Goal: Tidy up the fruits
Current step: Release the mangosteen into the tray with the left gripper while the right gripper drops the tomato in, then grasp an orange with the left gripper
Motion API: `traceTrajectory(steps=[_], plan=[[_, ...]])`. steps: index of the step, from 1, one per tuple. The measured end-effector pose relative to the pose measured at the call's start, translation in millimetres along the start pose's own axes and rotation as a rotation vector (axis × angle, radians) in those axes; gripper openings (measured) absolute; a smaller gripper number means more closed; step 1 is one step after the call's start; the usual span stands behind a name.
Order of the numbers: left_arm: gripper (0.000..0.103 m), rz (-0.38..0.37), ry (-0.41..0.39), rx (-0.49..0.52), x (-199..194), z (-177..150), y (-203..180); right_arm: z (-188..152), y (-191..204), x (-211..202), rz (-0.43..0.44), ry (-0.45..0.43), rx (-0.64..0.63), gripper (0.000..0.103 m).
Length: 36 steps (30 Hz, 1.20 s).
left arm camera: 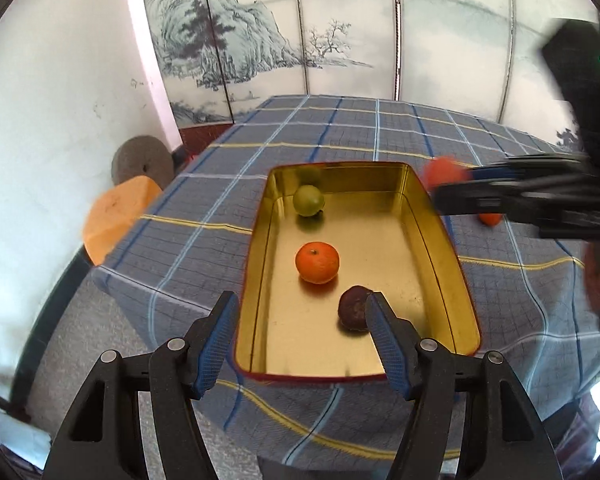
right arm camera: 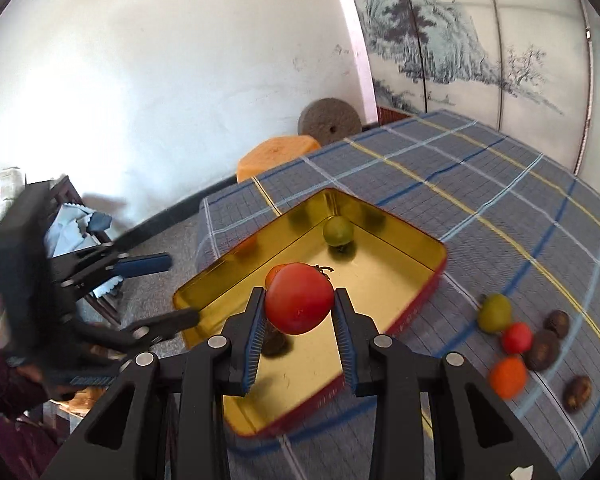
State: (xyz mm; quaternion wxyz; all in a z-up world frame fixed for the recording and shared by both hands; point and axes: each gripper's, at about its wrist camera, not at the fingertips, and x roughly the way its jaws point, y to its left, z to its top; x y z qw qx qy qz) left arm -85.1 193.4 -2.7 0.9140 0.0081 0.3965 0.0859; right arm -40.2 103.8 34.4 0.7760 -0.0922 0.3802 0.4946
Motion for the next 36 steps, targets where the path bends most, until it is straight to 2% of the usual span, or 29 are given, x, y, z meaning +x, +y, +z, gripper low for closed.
traceTrajectory(steps=[9, 15, 16, 17, 20, 24, 27, 31, 34, 36], plan=[[0.067, 0.072, -0.005, 0.024, -6.0, -1.8, 3.7, 25.8, -6.5, 88.4, -0.026, 0.152, 0.034, 0.031], [0.067, 0.089, 0.009, 0.034, -4.2, -6.2, 4.0, 34.1, -13.3, 114.7, -0.044, 0.185, 0.062, 0.033], [0.067, 0.090, 0.011, 0.035, -3.5, -6.1, 3.0, 35.7, -13.8, 114.9, -0.040, 0.177, 0.073, 0.035], [0.067, 0.090, 0.013, 0.038, -3.4, -6.2, 1.9, 37.4, -14.3, 113.8, -0.027, 0.163, 0.083, 0.043], [0.068, 0.093, 0.019, 0.047, -3.3, -7.0, -2.1, 39.8, -10.3, 98.1, -0.003, 0.083, 0.093, 0.066], [0.069, 0.095, 0.017, 0.068, -5.2, -6.2, -8.6, 32.6, -5.6, 60.8, 0.007, -0.026, 0.085, 0.070], [0.070, 0.088, 0.015, 0.088, -6.4, -4.1, -15.7, 9.5, -8.6, 24.4, -0.035, -0.084, 0.075, 0.074], [0.070, 0.045, 0.000, 0.139, -13.0, -2.0, -31.4, -42.2, -33.1, -30.3, -0.153, -0.122, 0.105, 0.081], [0.070, -0.022, -0.019, 0.193, -18.8, 4.1, -48.4, -89.7, -71.0, -69.7, -0.284, -0.104, 0.182, 0.082], [0.070, -0.088, -0.028, 0.235, -21.3, 11.4, -65.5, -121.9, -102.2, -95.2, -0.413, -0.074, 0.226, 0.082]])
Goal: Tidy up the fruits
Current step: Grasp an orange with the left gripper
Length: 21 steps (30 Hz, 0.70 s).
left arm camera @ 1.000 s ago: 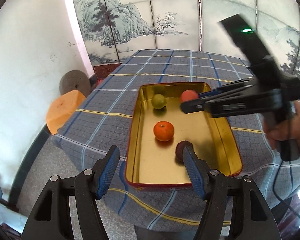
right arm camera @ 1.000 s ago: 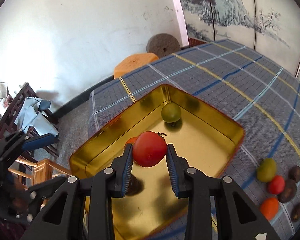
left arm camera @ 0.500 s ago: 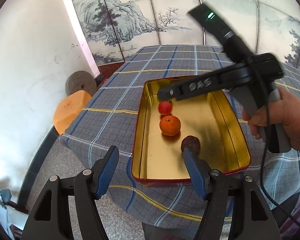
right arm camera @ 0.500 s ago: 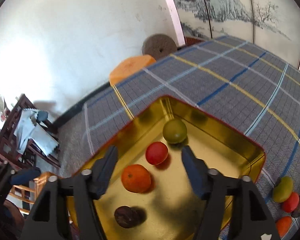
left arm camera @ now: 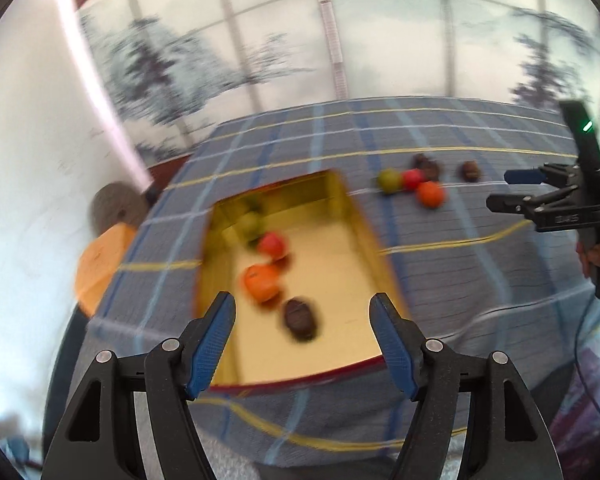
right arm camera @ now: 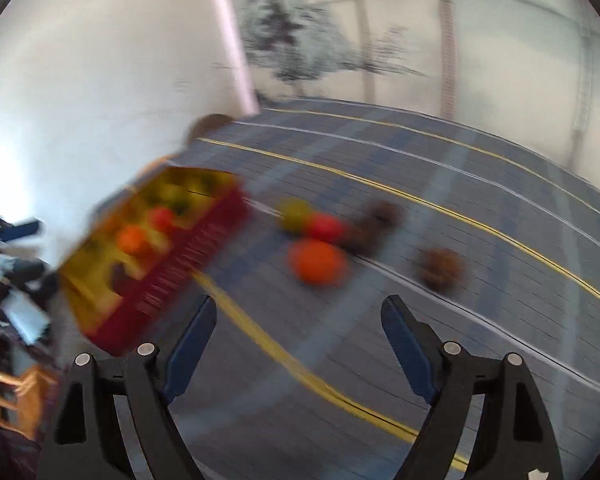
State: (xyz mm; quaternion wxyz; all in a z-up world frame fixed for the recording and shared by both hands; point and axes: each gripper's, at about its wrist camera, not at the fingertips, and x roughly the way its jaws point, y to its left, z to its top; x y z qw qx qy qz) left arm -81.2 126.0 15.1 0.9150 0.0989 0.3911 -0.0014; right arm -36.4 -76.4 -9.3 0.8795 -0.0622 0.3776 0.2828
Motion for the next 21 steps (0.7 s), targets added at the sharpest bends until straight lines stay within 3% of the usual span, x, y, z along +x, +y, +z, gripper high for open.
traceTrajectory(steps=[4, 6, 9, 15, 21], plan=[[0.070, -0.163, 0.016, 0.035, 10.5, 31.2, -30.9, -31.9, -70.8, -19.7, -0.155, 0.029, 0.105, 0.082], [0.070, -0.244, 0.045, 0.013, 25.2, 49.3, -43.3, -41.3, -94.1, -29.4, -0.170, 0.016, 0.153, 0.082], [0.070, -0.293, 0.089, -0.026, 57.5, 77.4, -70.7, -52.7, -116.3, -37.6, -0.159, -0.014, 0.213, 0.082], [0.070, -0.243, 0.144, -0.043, 123.5, 107.6, -109.6, -58.9, -125.7, -42.2, -0.095, -0.060, 0.252, 0.082], [0.070, -0.183, 0.189, -0.093, 170.5, 110.4, -114.3, -62.6, -130.0, -47.8, -0.038, -0.092, 0.262, 0.083]])
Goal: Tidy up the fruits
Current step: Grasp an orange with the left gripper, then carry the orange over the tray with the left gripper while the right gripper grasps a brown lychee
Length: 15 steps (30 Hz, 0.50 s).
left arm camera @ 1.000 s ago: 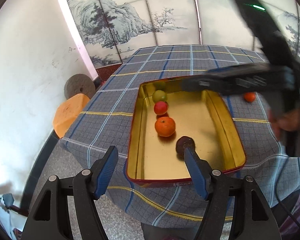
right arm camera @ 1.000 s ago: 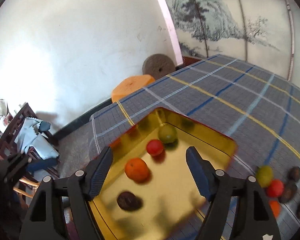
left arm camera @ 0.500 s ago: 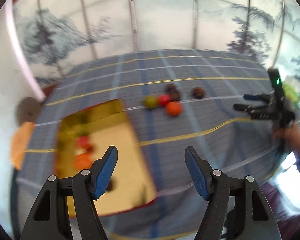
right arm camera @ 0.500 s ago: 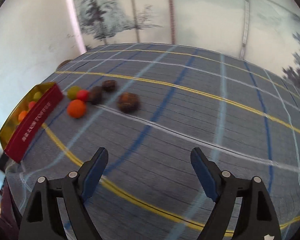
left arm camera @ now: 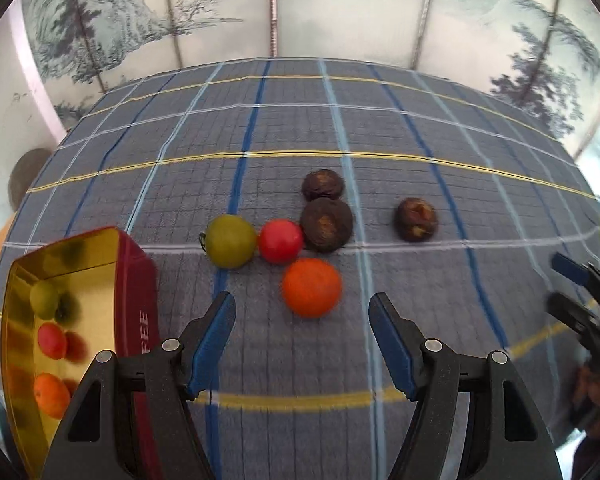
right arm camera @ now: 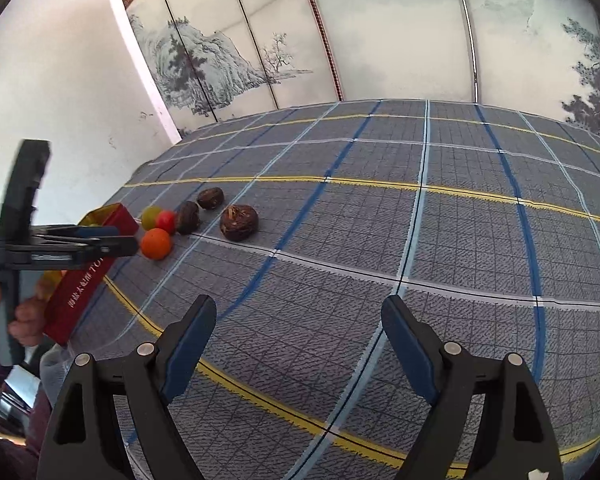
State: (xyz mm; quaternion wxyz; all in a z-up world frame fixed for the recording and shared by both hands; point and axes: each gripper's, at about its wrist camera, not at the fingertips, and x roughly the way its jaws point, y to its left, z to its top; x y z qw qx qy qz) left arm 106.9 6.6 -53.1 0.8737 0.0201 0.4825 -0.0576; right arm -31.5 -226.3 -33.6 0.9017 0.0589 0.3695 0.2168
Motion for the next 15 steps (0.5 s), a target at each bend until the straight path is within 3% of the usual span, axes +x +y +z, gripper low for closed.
traceTrajectory(steps=[4, 5, 6, 7, 13, 15], plan=[[0.068, 0.015, 0.014, -0.022, 18.2, 3.4, 2.6, -0.3, -1.8, -1.2, 0.022, -0.006, 0.011, 0.083], [0.062, 0.008, 0.019, -0.028, 22.9, 3.9, 2.0, -0.2, -1.1, -0.8, 0.025, -0.005, 0.009, 0.083], [0.046, -0.009, 0.036, -0.031, 29.4, 3.7, 1.2, -0.2, -2.0, -1.0, 0.026, -0.004, 0.006, 0.083], [0.037, -0.040, 0.058, -0.033, 35.0, 2.5, 0.9, 0.0, -1.5, -0.3, 0.030, -0.001, 0.005, 0.083], [0.033, -0.033, 0.042, -0.030, 16.1, -10.8, -9.1, 0.9, 0.1, 2.2, 0.017, 0.011, 0.009, 0.083], [0.033, -0.066, 0.016, -0.037, -5.8, -17.9, -8.2, 11.1, 5.3, 8.1, 0.068, 0.040, 0.006, 0.083]])
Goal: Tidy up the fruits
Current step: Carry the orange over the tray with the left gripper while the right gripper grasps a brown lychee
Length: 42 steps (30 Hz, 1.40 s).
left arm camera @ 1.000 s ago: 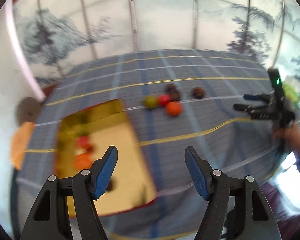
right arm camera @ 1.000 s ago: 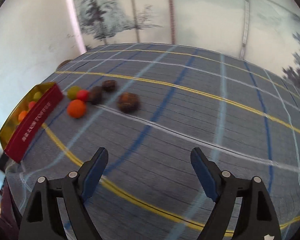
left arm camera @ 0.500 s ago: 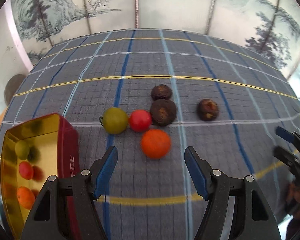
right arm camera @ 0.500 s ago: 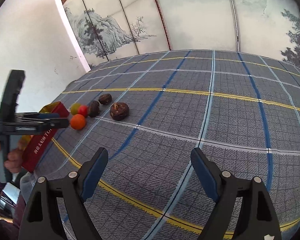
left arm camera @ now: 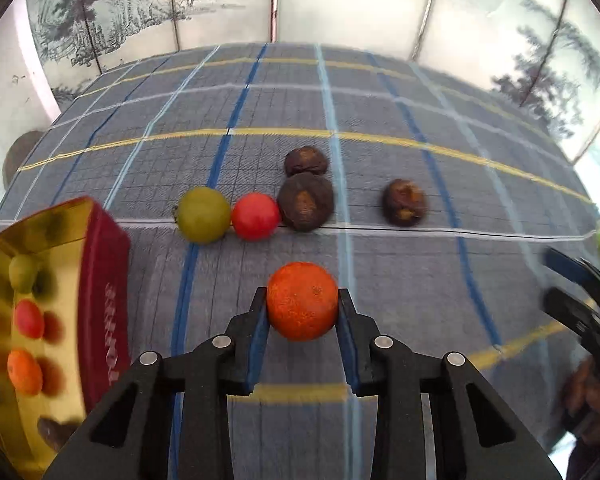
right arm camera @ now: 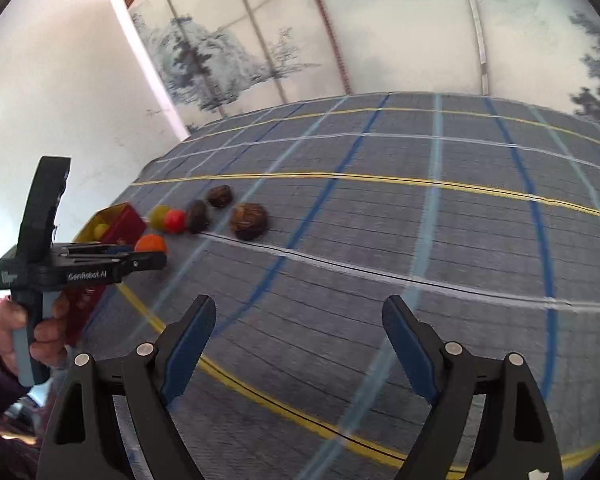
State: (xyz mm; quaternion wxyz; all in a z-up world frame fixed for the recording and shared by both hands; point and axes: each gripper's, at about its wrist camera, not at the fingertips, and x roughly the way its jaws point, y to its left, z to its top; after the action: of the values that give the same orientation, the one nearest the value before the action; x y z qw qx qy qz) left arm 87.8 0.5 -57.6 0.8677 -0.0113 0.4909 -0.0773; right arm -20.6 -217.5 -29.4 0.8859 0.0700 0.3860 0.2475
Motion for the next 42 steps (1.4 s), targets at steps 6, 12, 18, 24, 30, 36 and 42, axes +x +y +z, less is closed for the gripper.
traceTrajectory(steps=[6, 12, 18, 24, 30, 36, 42], plan=[[0.034, -0.018, -0.036, 0.008, -47.2, -13.4, -1.0, 46.8, 33.1, 49.6, 0.066, 0.071, -0.200, 0.083], [0.034, -0.003, -0.070, -0.015, -80.6, -22.0, 12.3, 68.7, 54.5, 100.4, 0.030, 0.140, -0.338, 0.083], [0.034, 0.015, -0.107, -0.056, -106.8, -30.0, 33.9, 66.7, 61.3, 132.5, -0.014, 0.233, -0.398, 0.045], [0.034, 0.068, -0.132, -0.091, -124.8, -45.4, 57.1, 56.0, 66.3, 108.1, -0.029, 0.185, -0.364, 0.035], [0.034, 0.157, -0.150, -0.130, -142.3, -74.0, 100.6, 25.0, 72.3, 52.4, -0.012, 0.096, -0.271, 0.035], [0.034, 0.192, -0.143, -0.150, -148.7, -99.3, 132.6, 1.8, 60.6, 30.3, -0.057, 0.060, -0.189, 0.035], [0.034, 0.185, -0.112, -0.155, -137.2, -111.3, 142.8, -4.4, 58.6, 32.2, -0.091, 0.065, -0.172, 0.035]])
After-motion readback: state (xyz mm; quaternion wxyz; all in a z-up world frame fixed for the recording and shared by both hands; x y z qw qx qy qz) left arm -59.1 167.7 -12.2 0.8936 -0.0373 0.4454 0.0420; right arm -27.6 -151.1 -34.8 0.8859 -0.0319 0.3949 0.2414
